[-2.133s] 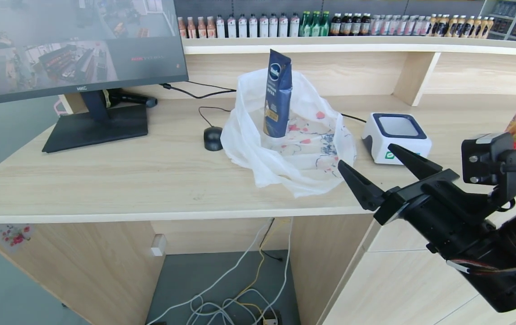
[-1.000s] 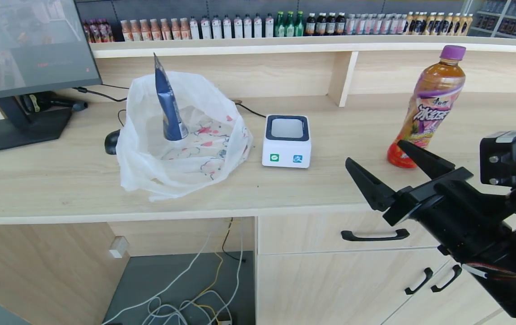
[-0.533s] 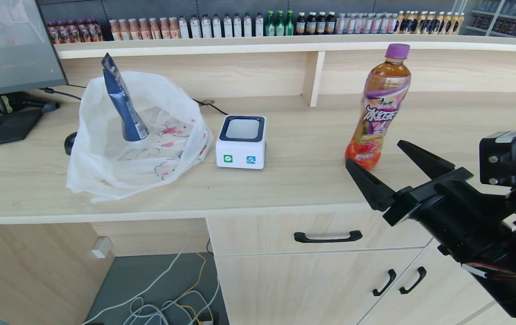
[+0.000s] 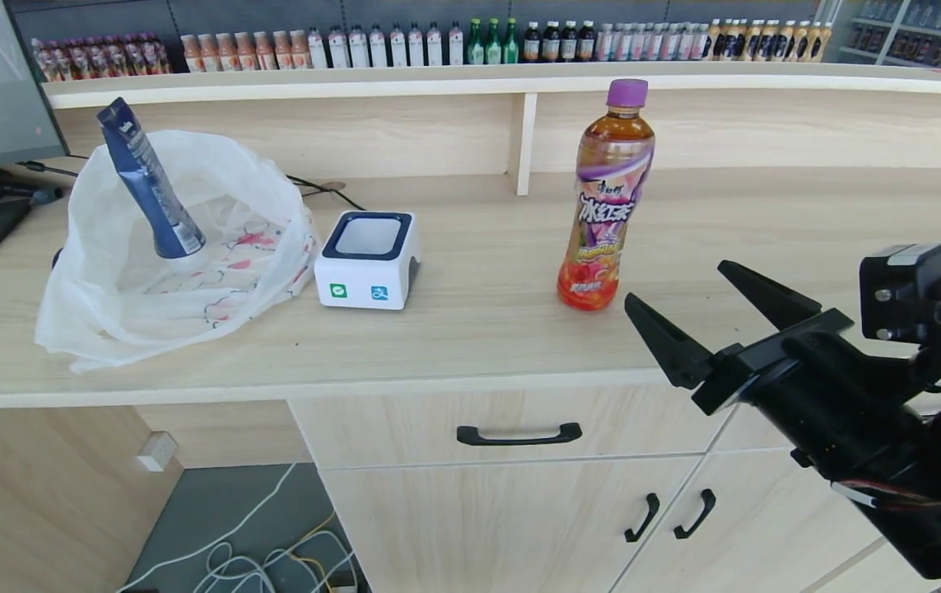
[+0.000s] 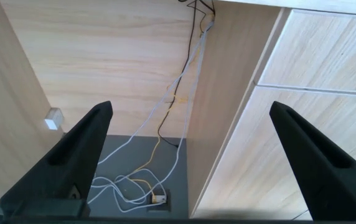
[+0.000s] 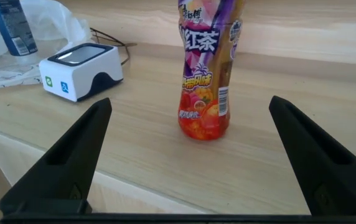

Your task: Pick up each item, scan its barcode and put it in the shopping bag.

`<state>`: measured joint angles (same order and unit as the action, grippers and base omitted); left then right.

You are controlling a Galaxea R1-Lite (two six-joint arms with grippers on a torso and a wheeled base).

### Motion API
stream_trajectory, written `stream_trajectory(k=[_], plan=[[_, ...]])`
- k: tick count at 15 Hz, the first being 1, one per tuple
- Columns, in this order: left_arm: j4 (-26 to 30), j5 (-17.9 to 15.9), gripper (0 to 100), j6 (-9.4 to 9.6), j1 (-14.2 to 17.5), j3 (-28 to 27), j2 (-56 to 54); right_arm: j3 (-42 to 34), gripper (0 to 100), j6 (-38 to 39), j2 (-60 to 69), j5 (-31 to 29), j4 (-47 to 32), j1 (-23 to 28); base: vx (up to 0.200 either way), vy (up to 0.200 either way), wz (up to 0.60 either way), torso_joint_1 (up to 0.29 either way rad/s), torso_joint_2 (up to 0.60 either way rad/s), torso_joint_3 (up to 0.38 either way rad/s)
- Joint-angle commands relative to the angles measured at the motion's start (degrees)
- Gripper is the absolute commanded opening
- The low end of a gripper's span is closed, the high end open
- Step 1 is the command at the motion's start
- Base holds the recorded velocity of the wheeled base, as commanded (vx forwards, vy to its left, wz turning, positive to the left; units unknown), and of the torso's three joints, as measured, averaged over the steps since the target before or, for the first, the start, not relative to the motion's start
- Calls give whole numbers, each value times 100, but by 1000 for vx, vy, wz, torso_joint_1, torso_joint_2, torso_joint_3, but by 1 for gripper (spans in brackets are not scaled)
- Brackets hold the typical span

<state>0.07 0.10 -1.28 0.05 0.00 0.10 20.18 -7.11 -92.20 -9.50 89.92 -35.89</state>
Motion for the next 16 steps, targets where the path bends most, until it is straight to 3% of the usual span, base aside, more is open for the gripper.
stream_trajectory(k=[1, 7, 10, 16], plan=[[-7, -1, 100, 31, 4, 0, -1, -22, 100, -1, -79, 0, 8, 3, 0, 0, 0, 0, 0, 0], [-7, -1, 100, 58, 4, 0, -1, -22, 100, -19, -255, -70, 8, 3, 0, 0, 0, 0, 0, 0], [-7, -1, 100, 58, 4, 0, -1, 479, 100, -28, -510, -175, 8, 3, 0, 0, 0, 0, 0, 0], [-7, -1, 100, 66, 4, 0, -1, 1744, 100, -19, -527, -307, -1468, 3, 0, 0, 0, 0, 0, 0]])
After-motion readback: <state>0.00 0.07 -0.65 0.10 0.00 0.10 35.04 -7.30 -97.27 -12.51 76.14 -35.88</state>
